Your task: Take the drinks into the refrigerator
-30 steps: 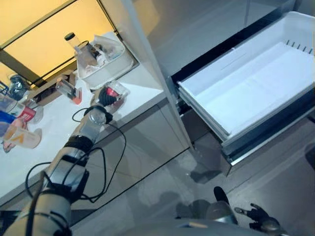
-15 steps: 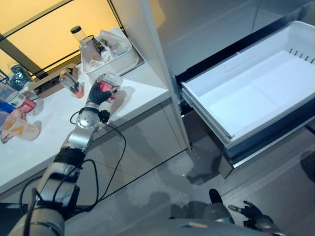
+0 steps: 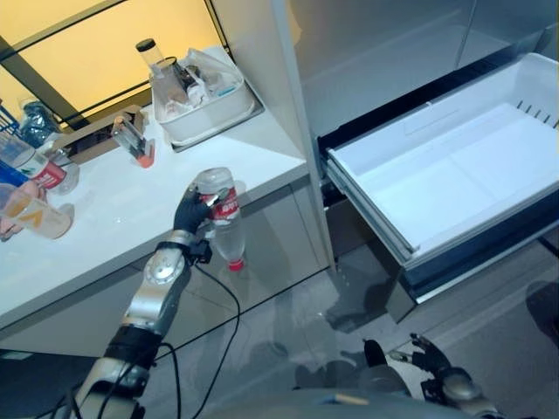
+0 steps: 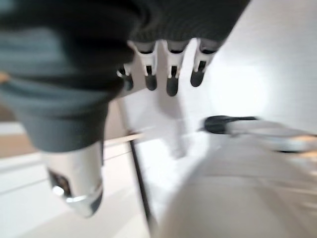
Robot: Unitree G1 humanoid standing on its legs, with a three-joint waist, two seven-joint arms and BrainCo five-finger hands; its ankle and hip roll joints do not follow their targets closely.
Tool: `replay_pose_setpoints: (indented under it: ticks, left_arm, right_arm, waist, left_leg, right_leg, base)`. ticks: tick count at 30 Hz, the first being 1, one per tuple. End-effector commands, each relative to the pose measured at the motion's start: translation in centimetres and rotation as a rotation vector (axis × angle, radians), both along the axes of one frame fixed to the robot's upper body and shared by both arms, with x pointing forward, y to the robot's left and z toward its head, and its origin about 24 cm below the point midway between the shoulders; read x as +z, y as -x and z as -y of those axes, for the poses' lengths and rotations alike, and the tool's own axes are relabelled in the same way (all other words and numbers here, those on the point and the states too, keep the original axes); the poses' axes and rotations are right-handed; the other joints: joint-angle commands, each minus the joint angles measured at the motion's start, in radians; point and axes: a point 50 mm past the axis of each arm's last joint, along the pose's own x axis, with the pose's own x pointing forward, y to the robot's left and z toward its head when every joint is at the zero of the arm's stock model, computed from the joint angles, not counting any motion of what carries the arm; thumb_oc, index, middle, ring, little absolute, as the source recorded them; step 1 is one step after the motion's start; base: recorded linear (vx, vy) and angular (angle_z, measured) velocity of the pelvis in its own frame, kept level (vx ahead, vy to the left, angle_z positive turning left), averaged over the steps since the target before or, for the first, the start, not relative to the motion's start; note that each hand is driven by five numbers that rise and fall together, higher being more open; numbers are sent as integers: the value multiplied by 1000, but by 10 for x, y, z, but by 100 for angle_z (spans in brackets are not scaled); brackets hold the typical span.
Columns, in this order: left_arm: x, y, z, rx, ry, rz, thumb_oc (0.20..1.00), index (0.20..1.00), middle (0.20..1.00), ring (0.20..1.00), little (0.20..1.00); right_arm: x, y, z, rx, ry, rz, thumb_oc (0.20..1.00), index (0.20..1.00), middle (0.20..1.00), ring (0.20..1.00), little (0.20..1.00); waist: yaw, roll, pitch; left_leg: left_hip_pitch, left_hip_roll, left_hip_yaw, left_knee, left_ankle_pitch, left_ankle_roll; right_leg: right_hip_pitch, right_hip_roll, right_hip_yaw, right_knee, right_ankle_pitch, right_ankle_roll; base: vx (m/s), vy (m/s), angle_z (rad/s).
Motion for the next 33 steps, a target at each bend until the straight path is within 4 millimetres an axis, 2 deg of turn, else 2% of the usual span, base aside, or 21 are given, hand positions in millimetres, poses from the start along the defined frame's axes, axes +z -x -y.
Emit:
replay_pose_setpoints:
  ticks: [1,7,9,10,11,12,13,14,15,16,17,18,23,28,30,33]
  left_arm:
    - [37,-5,-12,18,80,183,200,200,200,200,200]
    - [28,8,5,-60,146,166,200,200,200,200,200]
    - [21,13,17,-106,184,145,200,200,200,200,200]
    - [21,13,18,-106,185,144,200,200,200,200,200]
    - [16,16,26,-144,197,126,200,200,200,200,200]
    - [16,16,26,-144,198,126,200,200,200,200,200]
    - [14,19,31,-169,197,118,200,200,200,200,200]
    - [14,19,31,-170,198,118,200,200,200,200,200]
    - [13,21,36,-188,222,115,200,200,200,200,200]
    - [13,21,36,-189,222,115,200,200,200,200,200]
    - [13,24,40,-203,229,116,200,200,200,200,200]
    - [13,24,40,-203,229,116,200,200,200,200,200]
    - [20,31,48,-264,232,140,200,200,200,200,200]
    - [22,33,59,-326,238,137,200,200,200,200,200]
    - [24,33,73,-399,242,138,200,200,200,200,200]
    - [28,33,84,-449,253,150,200,200,200,200,200]
  right_arm:
    - [7,-9,-2,105,10,38,1000,1000,1000,1000,1000]
    - [34,-37,-9,215,-17,181,1000,1000,1000,1000,1000]
    - [56,-53,-20,309,-54,281,1000,1000,1000,1000,1000]
    - [56,-53,-20,309,-54,280,1000,1000,1000,1000,1000]
    - [72,-62,-29,382,-79,340,1000,1000,1000,1000,1000]
    - [72,-62,-29,382,-78,339,1000,1000,1000,1000,1000]
    - [87,-69,-35,422,-104,405,1000,1000,1000,1000,1000]
    - [87,-69,-35,422,-104,404,1000,1000,1000,1000,1000]
    - [100,-75,-38,429,-130,472,1000,1000,1000,1000,1000]
    - [100,-74,-38,429,-130,472,1000,1000,1000,1000,1000]
    - [118,-82,-46,454,-158,557,1000,1000,1000,1000,1000]
    - [118,-82,-46,453,-159,556,1000,1000,1000,1000,1000]
    - [157,-96,-67,503,-272,732,1000,1000,1000,1000,1000]
    - [171,-106,-78,536,-304,787,1000,1000,1000,1000,1000]
    - [176,-117,-97,603,-341,800,1000,1000,1000,1000,1000]
    - [182,-126,-115,657,-393,812,1000,1000,1000,1000,1000]
  waist:
    - [-7,-73,-45]
    - [3,-89,-58]
    - [6,-102,-62]
    - [6,-101,-63]
    - [10,-111,-67]
    - [10,-110,-68]
    - [13,-119,-73]
    - [13,-119,-74]
    - [17,-126,-79]
    - [17,-126,-79]
    - [21,-133,-82]
    - [21,-133,-82]
    - [38,-155,-99]
    - [53,-166,-107]
    - [68,-176,-117]
    - [82,-185,-122]
  left_leg:
    - [-37,-16,-20,1,-2,-14]
    - [-33,-18,-24,2,-8,-8]
    - [-31,-20,-26,1,-12,-4]
    - [-31,-20,-26,1,-12,-4]
    - [-29,-21,-26,1,-15,-2]
    - [-29,-21,-26,1,-15,-2]
    - [-28,-22,-25,1,-18,0]
    - [-27,-22,-25,1,-18,0]
    - [-25,-23,-25,1,-21,3]
    - [-25,-23,-24,1,-21,3]
    - [-23,-23,-24,2,-24,6]
    - [-23,-23,-24,2,-24,6]
    - [-19,-26,-24,3,-30,13]
    - [-19,-27,-29,5,-33,16]
    - [-19,-30,-35,7,-36,20]
    - [-27,-32,-38,11,-27,21]
  right_leg:
    - [43,-19,1,17,-97,10]
    - [46,-21,-1,19,-97,11]
    - [48,-23,-2,20,-96,12]
    - [48,-23,-2,20,-96,12]
    - [48,-24,-2,20,-96,13]
    - [48,-24,-2,20,-96,13]
    - [48,-25,-3,21,-96,15]
    - [48,-25,-3,21,-96,15]
    - [49,-25,-1,22,-95,15]
    - [50,-25,-1,22,-96,16]
    - [51,-26,-1,22,-96,16]
    - [51,-26,-1,22,-96,16]
    - [56,-27,0,23,-96,17]
    - [60,-29,-5,25,-97,17]
    - [61,-31,-7,27,-99,18]
    - [55,-33,-9,34,-93,16]
  base:
    - [0,0,0]
    - [0,0,0]
    - [0,0,0]
    - [0,0,0]
    - [0,0,0]
    - [0,0,0]
    - [0,0,0]
    - [25,8,-5]
    - [14,6,-3]
    - [0,0,0]
    - [0,0,0]
    - [0,0,0]
    - [0,0,0]
    - [-7,-2,0]
    - [0,0,0]
    - [-9,-5,-2]
